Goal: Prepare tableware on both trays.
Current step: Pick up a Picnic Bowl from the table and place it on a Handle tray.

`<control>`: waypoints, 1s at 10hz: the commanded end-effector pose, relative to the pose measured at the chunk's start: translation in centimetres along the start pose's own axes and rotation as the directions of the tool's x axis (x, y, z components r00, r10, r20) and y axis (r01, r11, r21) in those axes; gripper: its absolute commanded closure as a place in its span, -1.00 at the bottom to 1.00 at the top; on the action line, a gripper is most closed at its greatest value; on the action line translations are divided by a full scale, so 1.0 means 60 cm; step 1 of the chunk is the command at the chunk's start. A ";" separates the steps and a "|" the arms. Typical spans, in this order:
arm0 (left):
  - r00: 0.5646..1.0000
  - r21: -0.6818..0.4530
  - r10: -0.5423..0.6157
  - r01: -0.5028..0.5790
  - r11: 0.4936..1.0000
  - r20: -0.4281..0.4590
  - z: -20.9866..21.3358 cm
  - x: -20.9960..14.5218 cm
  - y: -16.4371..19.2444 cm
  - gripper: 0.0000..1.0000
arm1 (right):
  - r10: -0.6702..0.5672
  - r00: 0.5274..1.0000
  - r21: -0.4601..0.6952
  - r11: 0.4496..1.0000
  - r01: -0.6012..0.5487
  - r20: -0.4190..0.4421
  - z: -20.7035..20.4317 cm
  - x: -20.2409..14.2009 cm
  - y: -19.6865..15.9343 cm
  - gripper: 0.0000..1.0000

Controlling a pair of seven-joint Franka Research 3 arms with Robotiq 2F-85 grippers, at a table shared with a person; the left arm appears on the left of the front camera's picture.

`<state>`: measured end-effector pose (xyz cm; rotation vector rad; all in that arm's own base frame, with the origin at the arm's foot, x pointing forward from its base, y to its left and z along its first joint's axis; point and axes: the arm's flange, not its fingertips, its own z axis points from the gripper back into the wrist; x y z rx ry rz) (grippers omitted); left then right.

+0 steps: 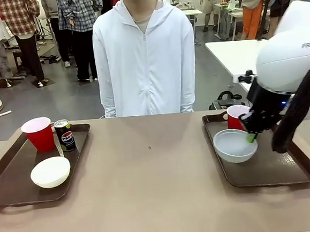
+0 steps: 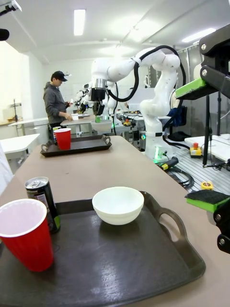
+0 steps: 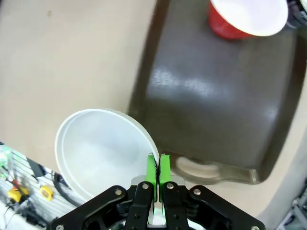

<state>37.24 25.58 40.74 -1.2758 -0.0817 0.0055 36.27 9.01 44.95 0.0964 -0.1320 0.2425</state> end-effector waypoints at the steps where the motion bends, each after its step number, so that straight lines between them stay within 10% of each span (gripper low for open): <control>1: 1.000 -0.016 -0.007 0.007 1.000 0.010 0.001 -0.001 -0.004 -1.00 | 0.019 1.000 -0.007 1.000 -0.019 0.022 -0.021 0.000 -0.049 1.00; 9: 1.000 -0.016 -0.007 0.007 1.000 0.010 0.001 -0.001 -0.004 -1.00 | -0.016 1.000 -0.049 0.999 0.017 0.017 -0.169 0.097 -0.075 1.00; 10: 1.000 -0.016 -0.007 0.007 1.000 0.010 0.001 -0.001 -0.004 -1.00 | -0.015 1.000 -0.045 0.999 0.016 0.016 -0.161 0.098 -0.074 -0.27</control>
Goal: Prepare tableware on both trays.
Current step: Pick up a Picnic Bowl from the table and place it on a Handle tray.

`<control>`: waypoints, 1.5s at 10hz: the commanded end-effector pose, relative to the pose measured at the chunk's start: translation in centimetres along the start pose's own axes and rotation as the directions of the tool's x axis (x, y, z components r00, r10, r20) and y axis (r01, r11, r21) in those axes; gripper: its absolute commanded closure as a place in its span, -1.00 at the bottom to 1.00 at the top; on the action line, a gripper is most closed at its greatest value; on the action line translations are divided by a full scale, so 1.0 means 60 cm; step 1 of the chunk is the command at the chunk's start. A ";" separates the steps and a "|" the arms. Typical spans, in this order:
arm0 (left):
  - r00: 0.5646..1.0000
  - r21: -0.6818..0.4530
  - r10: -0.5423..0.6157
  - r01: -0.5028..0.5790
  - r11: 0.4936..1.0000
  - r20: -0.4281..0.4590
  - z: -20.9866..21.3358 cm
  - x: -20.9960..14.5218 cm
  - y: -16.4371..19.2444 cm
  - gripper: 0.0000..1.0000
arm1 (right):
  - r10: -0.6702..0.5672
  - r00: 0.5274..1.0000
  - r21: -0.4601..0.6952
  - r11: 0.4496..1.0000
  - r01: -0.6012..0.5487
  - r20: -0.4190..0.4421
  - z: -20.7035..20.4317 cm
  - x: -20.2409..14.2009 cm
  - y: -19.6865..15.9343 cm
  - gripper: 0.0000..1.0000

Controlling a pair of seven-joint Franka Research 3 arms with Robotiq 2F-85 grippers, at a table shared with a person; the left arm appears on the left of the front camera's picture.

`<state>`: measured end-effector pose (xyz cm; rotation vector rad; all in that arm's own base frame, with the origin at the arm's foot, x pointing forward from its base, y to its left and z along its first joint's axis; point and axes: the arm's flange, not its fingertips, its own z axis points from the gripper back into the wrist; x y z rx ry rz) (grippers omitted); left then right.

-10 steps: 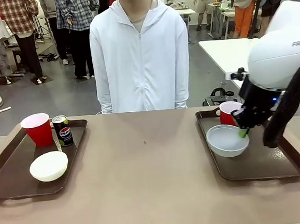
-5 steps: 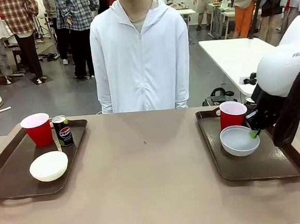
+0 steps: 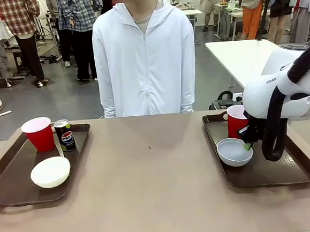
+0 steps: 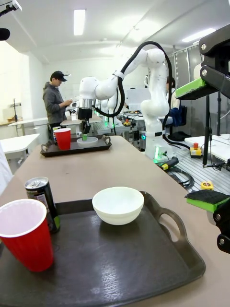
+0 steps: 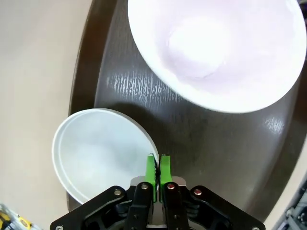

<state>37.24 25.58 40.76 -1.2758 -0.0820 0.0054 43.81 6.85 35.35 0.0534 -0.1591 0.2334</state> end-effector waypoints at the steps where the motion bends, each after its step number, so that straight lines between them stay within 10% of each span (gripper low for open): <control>1: 1.000 -0.016 -0.007 0.007 1.000 0.010 0.001 -0.001 -0.004 -1.00 | -0.021 1.000 0.004 1.000 0.021 -0.003 0.022 0.007 0.002 -0.27; 2: 1.000 -0.016 -0.007 0.007 1.000 0.010 0.001 -0.001 -0.004 -1.00 | -0.021 1.000 0.004 1.000 0.021 -0.007 0.038 0.003 -0.001 -1.00; 3: 1.000 -0.016 -0.007 0.007 1.000 0.010 0.001 -0.001 -0.004 -1.00 | -0.037 0.999 0.004 0.999 0.037 -0.001 0.059 -0.001 0.000 0.46; 4: 1.000 -0.016 -0.007 0.007 1.000 0.010 0.001 -0.001 -0.004 -1.00 | -0.032 0.999 0.022 0.999 0.032 -0.008 0.090 -0.009 0.008 -1.00; 5: 1.000 -0.016 -0.007 0.007 1.000 0.010 0.001 -0.001 -0.004 -1.00 | -0.071 0.997 0.012 0.997 0.071 -0.026 0.119 -0.015 0.013 0.06; 6: 1.000 -0.016 -0.007 0.007 1.000 0.010 0.001 -0.001 -0.004 -1.00 | -0.086 0.995 0.013 0.996 0.086 -0.046 0.147 -0.023 0.019 -1.00; 7: 1.000 -0.016 -0.007 0.007 1.000 0.010 0.001 -0.001 -0.004 -1.00 | -0.115 0.992 0.037 0.992 0.118 -0.058 0.178 -0.032 0.030 -0.34; 8: 1.000 -0.016 -0.007 0.007 1.000 0.010 0.001 -0.001 -0.004 -1.00 | -0.156 0.986 0.048 0.986 0.160 -0.064 0.214 -0.046 0.045 -1.00; 9: 1.000 -0.016 -0.007 0.007 1.000 0.010 0.001 -0.001 -0.004 -1.00 | -0.182 0.981 0.047 0.982 0.186 -0.070 0.242 -0.060 0.057 -0.74; 10: 1.000 -0.016 -0.007 0.007 1.000 0.010 0.001 -0.001 -0.004 -1.00 | -0.199 0.978 0.009 0.980 0.200 -0.061 0.265 -0.073 0.068 -1.00; 15: 1.000 -0.016 -0.007 0.007 1.000 0.010 0.001 -0.001 -0.004 -1.00 | -0.209 0.977 -0.005 0.978 0.209 -0.046 0.294 -0.090 0.078 -1.00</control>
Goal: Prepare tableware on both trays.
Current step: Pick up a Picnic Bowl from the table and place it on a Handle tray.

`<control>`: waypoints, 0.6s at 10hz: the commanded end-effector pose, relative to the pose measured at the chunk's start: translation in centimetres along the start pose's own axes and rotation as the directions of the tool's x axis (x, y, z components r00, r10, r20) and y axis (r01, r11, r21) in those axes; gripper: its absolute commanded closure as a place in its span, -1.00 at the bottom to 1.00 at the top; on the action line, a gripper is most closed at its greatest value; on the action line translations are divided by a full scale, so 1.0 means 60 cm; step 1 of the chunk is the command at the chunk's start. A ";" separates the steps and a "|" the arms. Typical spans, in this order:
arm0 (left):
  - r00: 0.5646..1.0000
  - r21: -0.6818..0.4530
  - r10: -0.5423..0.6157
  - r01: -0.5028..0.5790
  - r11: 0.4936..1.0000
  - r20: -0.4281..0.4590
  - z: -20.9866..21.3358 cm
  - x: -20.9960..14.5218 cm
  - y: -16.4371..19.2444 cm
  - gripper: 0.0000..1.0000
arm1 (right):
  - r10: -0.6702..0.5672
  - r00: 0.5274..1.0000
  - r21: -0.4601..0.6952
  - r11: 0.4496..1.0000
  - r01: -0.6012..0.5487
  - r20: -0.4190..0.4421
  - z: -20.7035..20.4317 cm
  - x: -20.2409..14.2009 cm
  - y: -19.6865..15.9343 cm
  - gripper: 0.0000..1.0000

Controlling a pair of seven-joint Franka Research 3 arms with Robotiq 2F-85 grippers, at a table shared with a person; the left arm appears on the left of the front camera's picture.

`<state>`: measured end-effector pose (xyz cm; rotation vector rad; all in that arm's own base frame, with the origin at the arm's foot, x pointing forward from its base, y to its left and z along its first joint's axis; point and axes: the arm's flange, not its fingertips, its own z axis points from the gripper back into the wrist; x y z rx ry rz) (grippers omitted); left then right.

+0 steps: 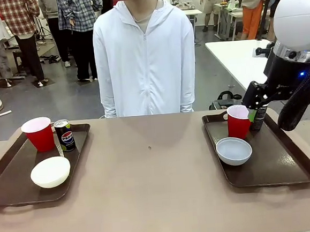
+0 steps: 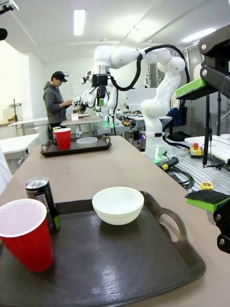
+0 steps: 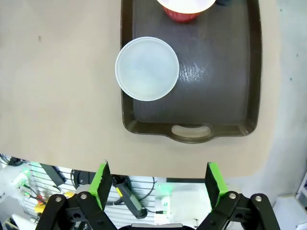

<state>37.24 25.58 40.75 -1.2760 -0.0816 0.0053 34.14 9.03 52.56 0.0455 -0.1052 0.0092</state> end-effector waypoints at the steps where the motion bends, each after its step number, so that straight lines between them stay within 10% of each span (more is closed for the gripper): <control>1: 1.000 -0.015 -0.007 0.007 1.000 0.011 0.001 -0.001 -0.004 -1.00 | 0.014 1.000 0.019 1.000 -0.014 0.001 -0.010 0.011 -0.002 -1.00; 6: 1.000 -0.015 -0.007 0.007 1.000 0.011 0.001 -0.001 -0.004 -1.00 | 0.014 1.000 0.019 1.000 -0.014 0.001 -0.010 0.011 -0.002 -1.00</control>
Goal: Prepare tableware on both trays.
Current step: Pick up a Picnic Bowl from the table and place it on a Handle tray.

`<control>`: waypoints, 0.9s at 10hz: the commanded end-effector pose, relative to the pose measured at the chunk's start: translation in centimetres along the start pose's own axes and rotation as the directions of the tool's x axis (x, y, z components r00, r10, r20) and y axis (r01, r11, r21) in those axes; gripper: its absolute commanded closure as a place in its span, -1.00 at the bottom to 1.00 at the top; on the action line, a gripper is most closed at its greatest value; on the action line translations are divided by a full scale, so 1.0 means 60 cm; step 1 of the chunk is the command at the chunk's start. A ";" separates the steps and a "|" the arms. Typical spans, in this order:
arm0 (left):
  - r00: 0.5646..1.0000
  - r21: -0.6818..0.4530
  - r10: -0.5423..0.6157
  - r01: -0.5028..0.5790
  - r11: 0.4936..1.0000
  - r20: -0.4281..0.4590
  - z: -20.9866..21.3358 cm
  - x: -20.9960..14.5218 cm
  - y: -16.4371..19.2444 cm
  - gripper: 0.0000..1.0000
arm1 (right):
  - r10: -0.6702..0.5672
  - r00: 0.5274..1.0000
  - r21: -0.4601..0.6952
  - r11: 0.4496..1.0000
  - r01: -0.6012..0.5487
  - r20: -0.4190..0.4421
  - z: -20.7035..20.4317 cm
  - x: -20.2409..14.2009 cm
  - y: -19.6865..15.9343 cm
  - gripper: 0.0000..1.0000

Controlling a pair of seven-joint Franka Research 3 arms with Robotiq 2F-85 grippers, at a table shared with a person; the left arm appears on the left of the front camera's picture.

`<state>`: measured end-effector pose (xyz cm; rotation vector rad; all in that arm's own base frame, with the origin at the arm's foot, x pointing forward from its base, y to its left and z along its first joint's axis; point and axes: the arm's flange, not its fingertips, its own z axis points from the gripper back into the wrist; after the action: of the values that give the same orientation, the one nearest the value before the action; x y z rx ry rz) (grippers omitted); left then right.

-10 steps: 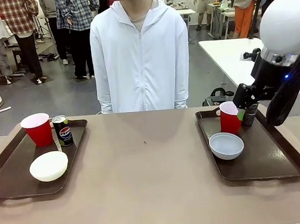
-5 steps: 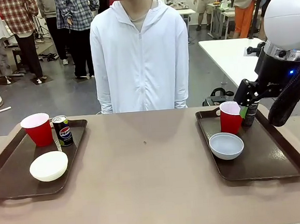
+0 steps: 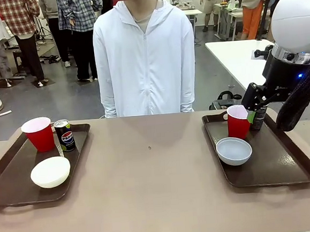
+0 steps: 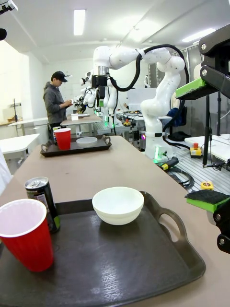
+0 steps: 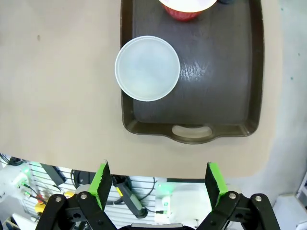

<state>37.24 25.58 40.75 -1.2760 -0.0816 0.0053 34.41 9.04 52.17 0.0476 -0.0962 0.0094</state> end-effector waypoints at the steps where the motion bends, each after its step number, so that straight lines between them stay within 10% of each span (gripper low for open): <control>1: 1.000 -0.015 -0.007 0.007 1.000 0.011 0.001 -0.001 -0.004 -1.00 | 0.014 1.000 0.017 1.000 -0.014 0.010 -0.003 0.007 -0.002 -1.00; 5: 1.000 -0.015 -0.007 0.007 1.000 0.011 0.001 -0.001 -0.004 -1.00 | 0.000 1.000 0.000 1.000 0.000 0.000 0.000 0.000 0.000 -0.99; 7: 1.000 -0.015 -0.007 0.007 1.000 0.011 0.001 -0.001 -0.004 -1.00 | 0.005 0.991 0.430 0.901 0.053 -0.132 0.044 0.023 -0.096 -1.00; 9: 1.000 -0.015 -0.007 0.007 1.000 0.011 0.001 -0.001 -0.004 -1.00 | -0.046 0.984 0.566 0.813 0.137 -0.172 0.014 0.046 -0.173 -1.00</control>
<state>37.22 25.60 40.74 -1.2762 -0.0820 0.0059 35.63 -0.14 53.61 0.5700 0.0048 -0.0229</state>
